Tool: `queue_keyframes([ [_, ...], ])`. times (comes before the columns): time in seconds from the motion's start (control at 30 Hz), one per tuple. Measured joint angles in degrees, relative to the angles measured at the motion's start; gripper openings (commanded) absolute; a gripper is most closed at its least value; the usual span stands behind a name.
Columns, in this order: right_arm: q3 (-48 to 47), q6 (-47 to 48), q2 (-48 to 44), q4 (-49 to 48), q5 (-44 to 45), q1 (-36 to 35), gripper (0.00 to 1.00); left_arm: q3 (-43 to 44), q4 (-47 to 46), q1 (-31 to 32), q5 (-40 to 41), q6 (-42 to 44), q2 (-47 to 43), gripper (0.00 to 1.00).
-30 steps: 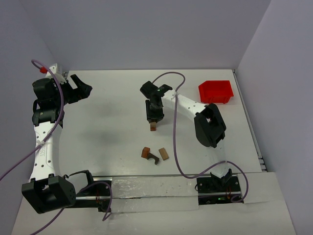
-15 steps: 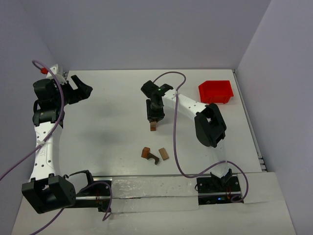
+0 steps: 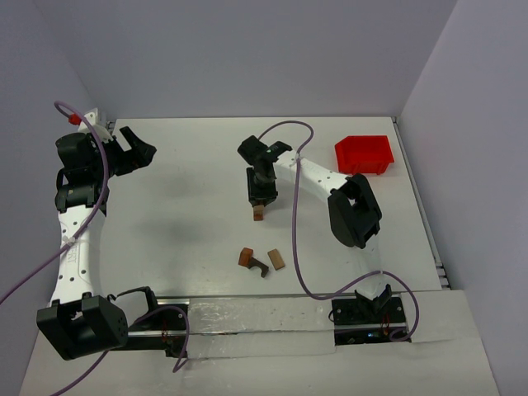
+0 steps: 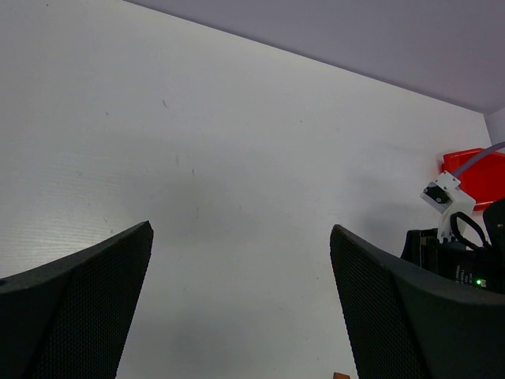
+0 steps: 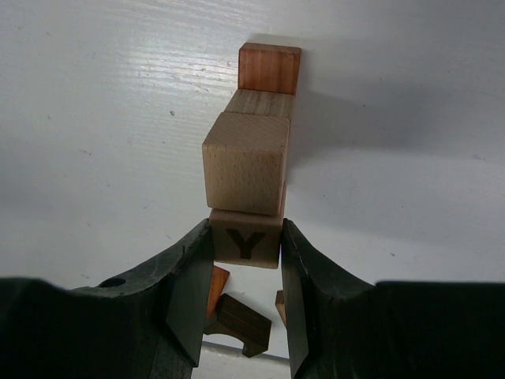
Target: Build the wood block tower
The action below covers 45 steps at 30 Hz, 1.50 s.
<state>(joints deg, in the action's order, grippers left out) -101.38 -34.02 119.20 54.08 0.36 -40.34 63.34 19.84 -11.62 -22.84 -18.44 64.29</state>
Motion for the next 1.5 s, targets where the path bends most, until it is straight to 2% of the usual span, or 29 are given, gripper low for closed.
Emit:
queue_keyframes([
  [0.37, -0.32, 0.0, 0.37, 0.07, -0.02, 0.0, 0.31, -0.01, -0.02, 0.0, -0.05, 0.0, 0.0, 0.99],
  [0.53, -0.4, -0.02, 0.66, 0.1, -0.02, 0.0, 0.37, -0.01, -0.02, 0.0, -0.11, 0.0, 0.0, 0.99],
  [0.87, -0.74, -0.02, 1.02, 0.09, -0.19, 0.0, 0.55, -0.01, -0.02, 0.0, -0.12, 0.0, 0.0, 0.99],
  [0.97, -0.74, 0.01, 1.16, 0.11, -0.22, 0.0, 0.65, -0.01, -0.02, 0.0, -0.14, 0.0, 0.0, 0.99],
  [1.07, -0.74, 0.09, 1.18, 0.09, -0.27, 0.0, 0.95, -0.01, -0.02, 0.0, -0.16, 0.0, 0.0, 0.99],
  [1.1, -0.74, 0.03, 1.18, 0.09, -0.37, 0.0, 0.99, -0.01, -0.02, 0.0, -0.15, 0.0, 0.0, 0.99],
  [1.5, 1.87, 2.15, -0.12, -1.57, -6.23, -0.47, 1.0, 0.0, 0.09, 0.0, -1.07, 1.2, 0.0, 0.99],
])
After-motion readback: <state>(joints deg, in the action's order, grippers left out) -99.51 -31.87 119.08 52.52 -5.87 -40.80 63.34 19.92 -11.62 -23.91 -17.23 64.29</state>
